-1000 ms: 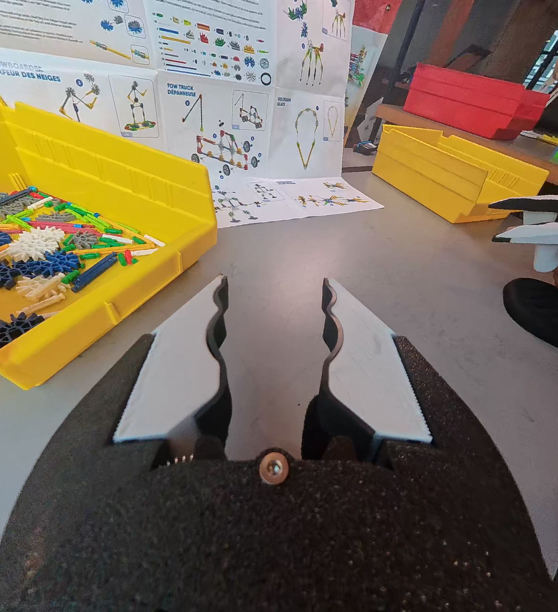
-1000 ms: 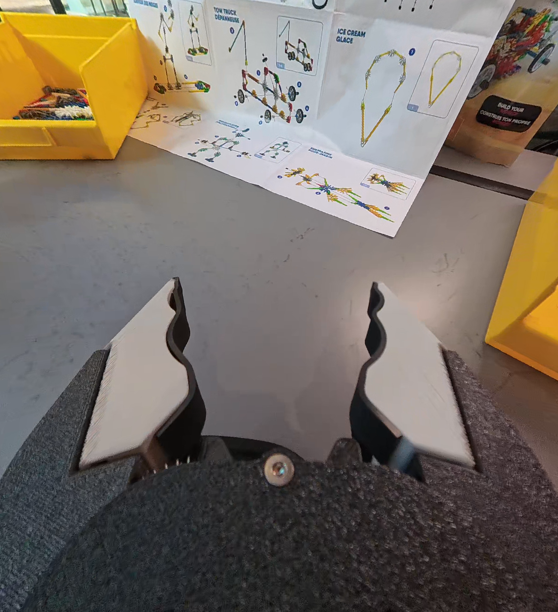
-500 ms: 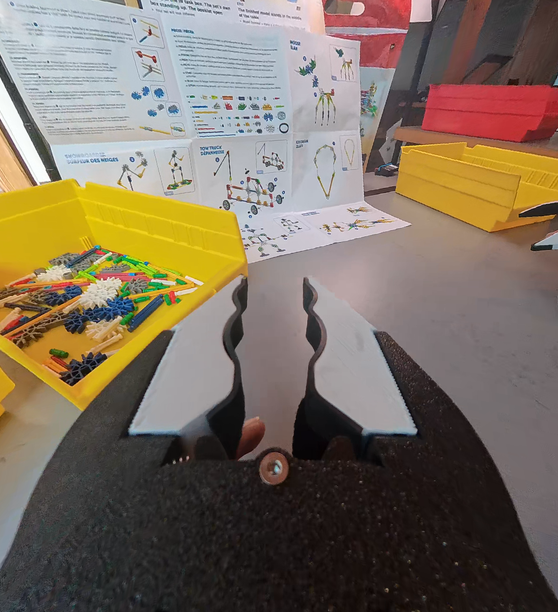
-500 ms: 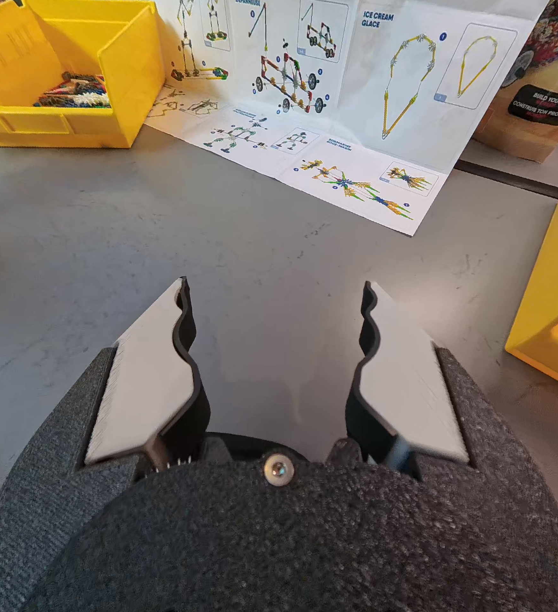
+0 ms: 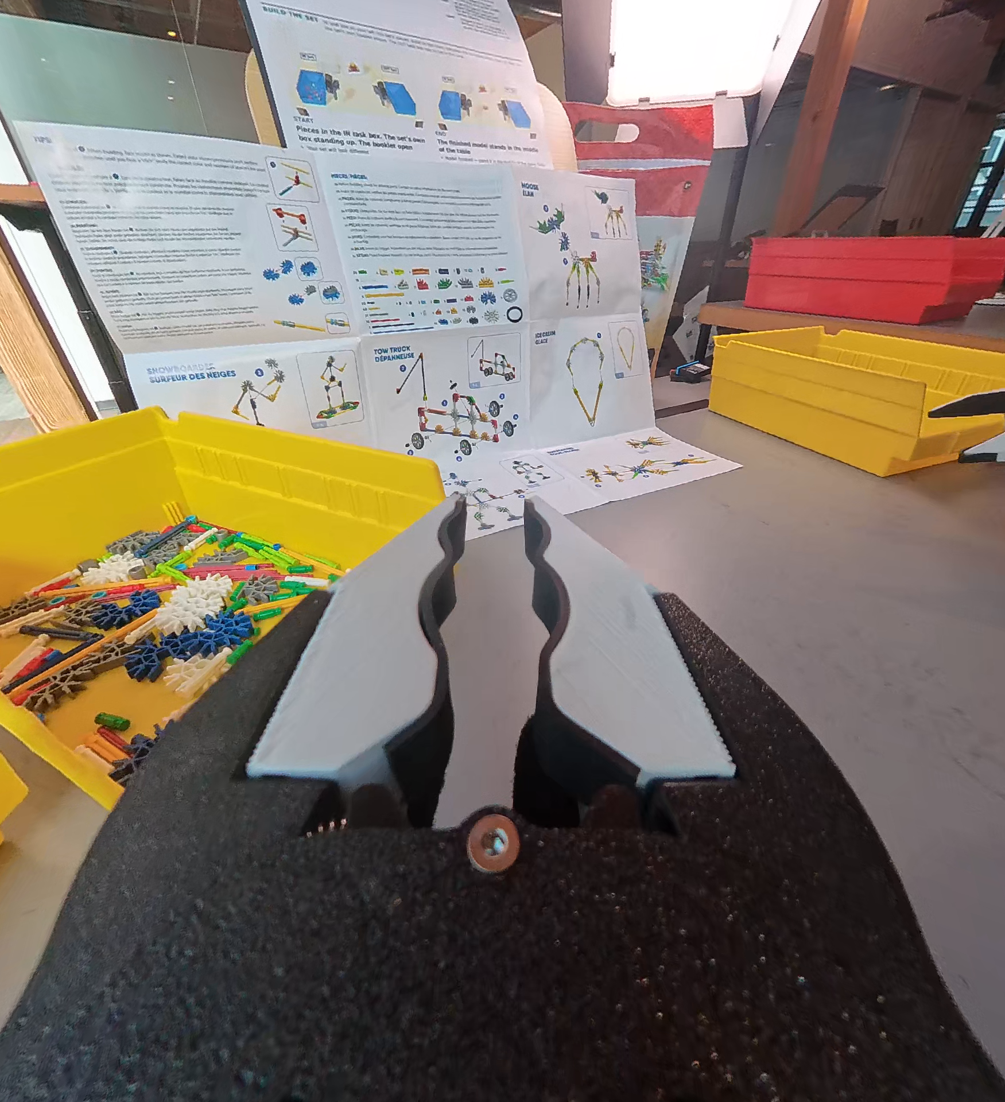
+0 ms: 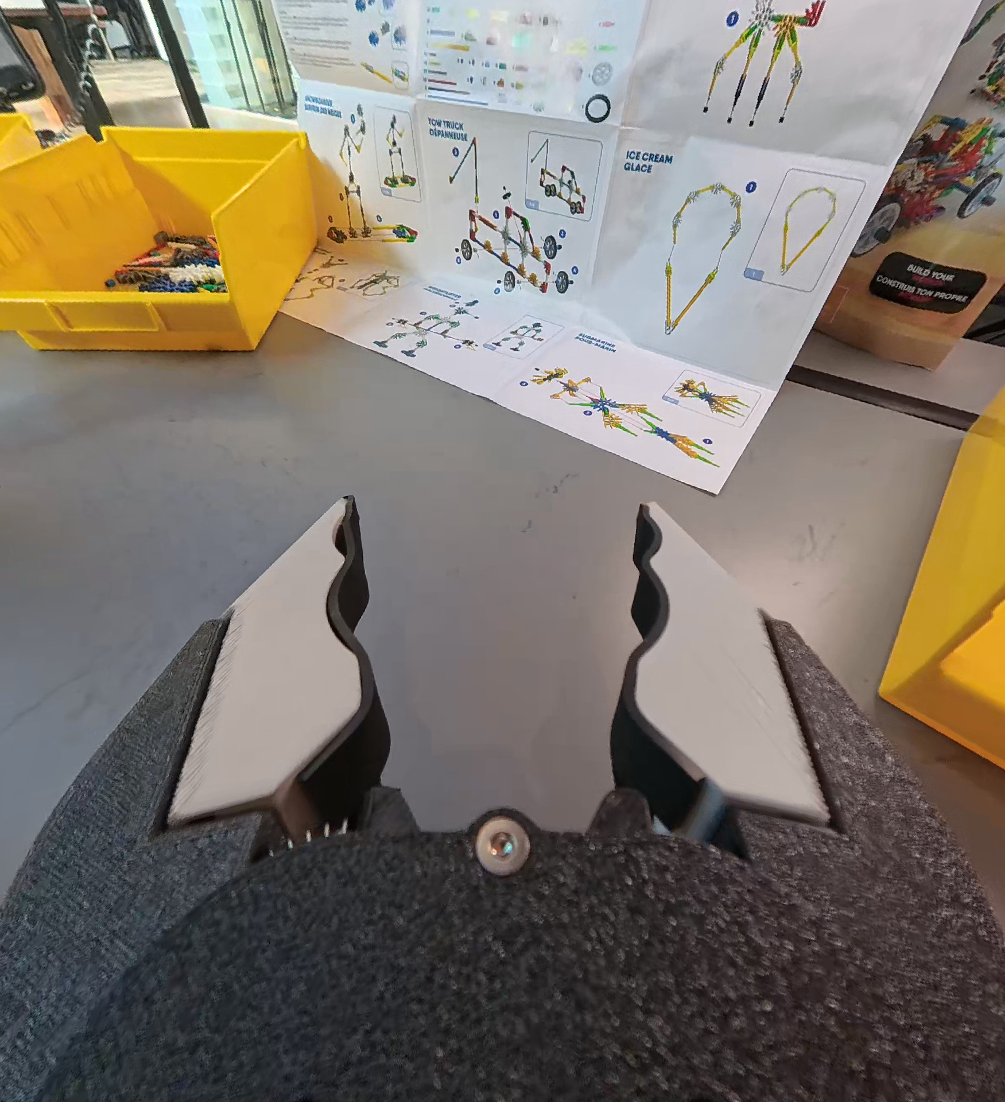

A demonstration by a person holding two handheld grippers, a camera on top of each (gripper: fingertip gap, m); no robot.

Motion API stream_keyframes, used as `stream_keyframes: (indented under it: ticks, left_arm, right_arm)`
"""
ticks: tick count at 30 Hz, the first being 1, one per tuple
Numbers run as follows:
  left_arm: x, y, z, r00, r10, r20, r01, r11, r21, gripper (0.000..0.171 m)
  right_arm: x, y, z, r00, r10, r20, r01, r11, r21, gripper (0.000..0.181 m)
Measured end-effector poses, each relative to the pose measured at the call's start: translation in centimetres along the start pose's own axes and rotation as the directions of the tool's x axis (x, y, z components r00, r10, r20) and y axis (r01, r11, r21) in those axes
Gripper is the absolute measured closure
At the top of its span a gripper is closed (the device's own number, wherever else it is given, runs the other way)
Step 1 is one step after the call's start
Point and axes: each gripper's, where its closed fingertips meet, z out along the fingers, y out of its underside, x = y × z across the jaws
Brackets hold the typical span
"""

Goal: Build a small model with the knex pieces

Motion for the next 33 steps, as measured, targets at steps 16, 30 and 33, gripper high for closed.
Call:
stream_keyframes:
  ticks: [16,30,33]
  left_arm:
    - [-0.9,3.8,0.0,1.000,-0.008,-0.001,0.007,0.976,-0.216,0.132]
    - [-7.4,5.9,1.4,0.939,0.344,0.011,-0.293,0.817,-0.496,0.127]
    - [-8.0,6.8,2.5,0.946,0.324,-0.024,-0.285,0.794,-0.537,0.126]
  right_arm:
    - [-0.3,0.1,1.9,0.999,-0.034,0.030,0.035,0.999,-0.036,0.100]
    - [0.9,-0.5,1.8,0.998,-0.060,-0.004,0.060,0.998,-0.009,0.121]
    - [1.4,-0.4,1.9,0.998,-0.066,-0.002,0.066,0.998,-0.020,0.121]
